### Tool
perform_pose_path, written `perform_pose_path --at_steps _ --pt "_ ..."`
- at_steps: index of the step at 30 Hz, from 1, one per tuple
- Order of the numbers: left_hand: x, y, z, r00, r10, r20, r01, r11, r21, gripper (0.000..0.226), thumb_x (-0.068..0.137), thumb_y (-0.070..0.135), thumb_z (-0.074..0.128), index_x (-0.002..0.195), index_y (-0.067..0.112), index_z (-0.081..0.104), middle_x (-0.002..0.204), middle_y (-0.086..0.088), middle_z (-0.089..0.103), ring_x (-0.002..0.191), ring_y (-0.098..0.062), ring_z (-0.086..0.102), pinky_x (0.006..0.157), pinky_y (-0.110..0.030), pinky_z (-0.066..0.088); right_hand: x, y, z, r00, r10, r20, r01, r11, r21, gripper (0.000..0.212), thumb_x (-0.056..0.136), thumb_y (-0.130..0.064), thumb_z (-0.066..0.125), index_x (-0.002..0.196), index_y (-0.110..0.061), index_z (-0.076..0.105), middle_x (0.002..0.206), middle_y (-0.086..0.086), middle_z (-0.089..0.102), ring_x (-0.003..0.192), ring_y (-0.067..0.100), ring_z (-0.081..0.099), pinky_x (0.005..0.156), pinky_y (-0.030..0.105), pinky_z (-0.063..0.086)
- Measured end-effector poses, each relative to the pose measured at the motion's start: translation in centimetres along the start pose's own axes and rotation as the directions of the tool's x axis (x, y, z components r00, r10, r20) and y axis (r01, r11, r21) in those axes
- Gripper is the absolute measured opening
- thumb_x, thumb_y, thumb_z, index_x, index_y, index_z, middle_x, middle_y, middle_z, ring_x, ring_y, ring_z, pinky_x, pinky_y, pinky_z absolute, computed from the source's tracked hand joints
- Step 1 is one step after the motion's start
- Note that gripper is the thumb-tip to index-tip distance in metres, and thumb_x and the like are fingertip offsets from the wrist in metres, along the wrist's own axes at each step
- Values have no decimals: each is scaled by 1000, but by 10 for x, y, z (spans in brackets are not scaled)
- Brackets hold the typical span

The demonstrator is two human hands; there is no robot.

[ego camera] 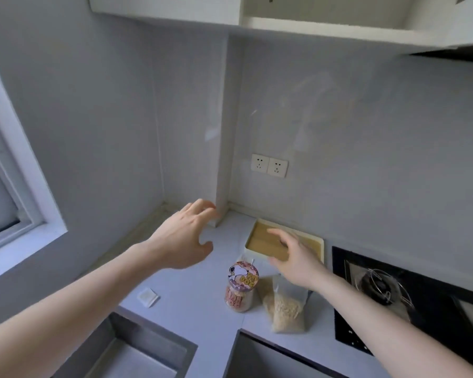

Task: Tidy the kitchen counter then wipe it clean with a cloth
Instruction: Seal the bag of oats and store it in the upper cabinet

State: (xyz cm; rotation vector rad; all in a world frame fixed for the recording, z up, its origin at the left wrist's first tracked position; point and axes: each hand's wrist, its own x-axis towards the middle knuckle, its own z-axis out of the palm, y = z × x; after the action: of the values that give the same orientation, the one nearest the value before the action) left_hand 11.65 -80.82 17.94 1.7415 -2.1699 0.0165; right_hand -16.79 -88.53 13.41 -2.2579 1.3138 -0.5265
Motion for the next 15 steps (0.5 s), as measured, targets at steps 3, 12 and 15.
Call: perform_pose_path --at_steps 3,12,15 --pt "-6 -5 57 987 -86 137 96 993 -72 62 84 35 62 143 30 42 145 12 36 130 -14 42 100 -28 44 -6 30 29 983 107 150 -103 994 -37 66 92 -30 68 150 -33 37 156 -15 35 143 11 36 113 27 30" --pt "12 -15 205 793 -314 522 505 817 -276 90 81 28 74 155 18 23 156 -4 29 138 -27 43 110 -36 43 20 87 98 905 287 315 -287 957 -48 94 82 -33 77 158 -27 23 161 -3 33 145 19 36 118 35 32" --pt "18 -22 238 734 -356 579 590 756 -283 97 80 25 77 157 16 18 160 -6 27 141 -25 41 112 -33 40 38 102 118 879 300 370 -311 950 -32 104 80 -33 80 161 -25 15 163 -2 29 147 20 34 118 37 34"
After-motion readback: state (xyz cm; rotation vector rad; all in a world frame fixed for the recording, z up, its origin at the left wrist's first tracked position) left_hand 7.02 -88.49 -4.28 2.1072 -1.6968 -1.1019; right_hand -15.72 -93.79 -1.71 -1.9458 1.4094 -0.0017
